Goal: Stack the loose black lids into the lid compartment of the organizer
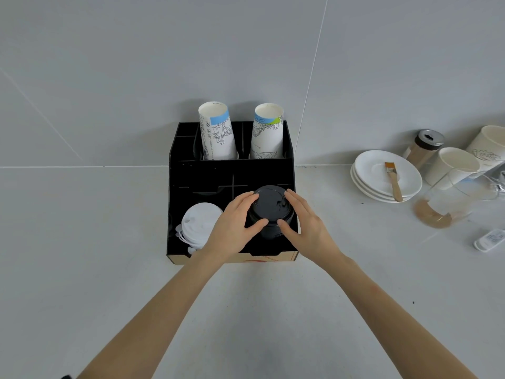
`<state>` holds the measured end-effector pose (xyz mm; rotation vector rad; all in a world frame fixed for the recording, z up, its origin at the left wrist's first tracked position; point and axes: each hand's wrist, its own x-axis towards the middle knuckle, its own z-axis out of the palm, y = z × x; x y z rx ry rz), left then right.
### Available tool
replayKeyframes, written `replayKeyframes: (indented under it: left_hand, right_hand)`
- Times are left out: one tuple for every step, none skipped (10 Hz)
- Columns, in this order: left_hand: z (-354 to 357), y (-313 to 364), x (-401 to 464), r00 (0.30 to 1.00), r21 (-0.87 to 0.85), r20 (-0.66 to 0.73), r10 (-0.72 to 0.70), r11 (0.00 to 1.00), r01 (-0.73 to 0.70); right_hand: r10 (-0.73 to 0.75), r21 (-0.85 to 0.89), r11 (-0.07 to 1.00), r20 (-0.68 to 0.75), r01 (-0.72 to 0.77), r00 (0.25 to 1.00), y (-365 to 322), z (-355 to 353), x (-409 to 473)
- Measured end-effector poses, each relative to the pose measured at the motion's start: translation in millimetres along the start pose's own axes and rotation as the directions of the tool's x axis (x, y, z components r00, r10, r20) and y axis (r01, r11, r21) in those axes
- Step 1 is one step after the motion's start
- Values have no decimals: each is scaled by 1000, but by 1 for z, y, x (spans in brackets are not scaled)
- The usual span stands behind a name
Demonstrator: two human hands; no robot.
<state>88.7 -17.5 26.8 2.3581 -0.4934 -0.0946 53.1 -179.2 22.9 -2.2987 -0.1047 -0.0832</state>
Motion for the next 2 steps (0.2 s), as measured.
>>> replayKeyframes:
  left_hand:
    - [-4,3,2,1000,-1,12,13,1000,-13]
    - [-8,5,3,999,41,44,-18,999,16]
  right_hand:
    - [-5,-40,999,24,6,1000,-3,-4,1]
    - [2,-111,994,48,3,999,-6,-7,2]
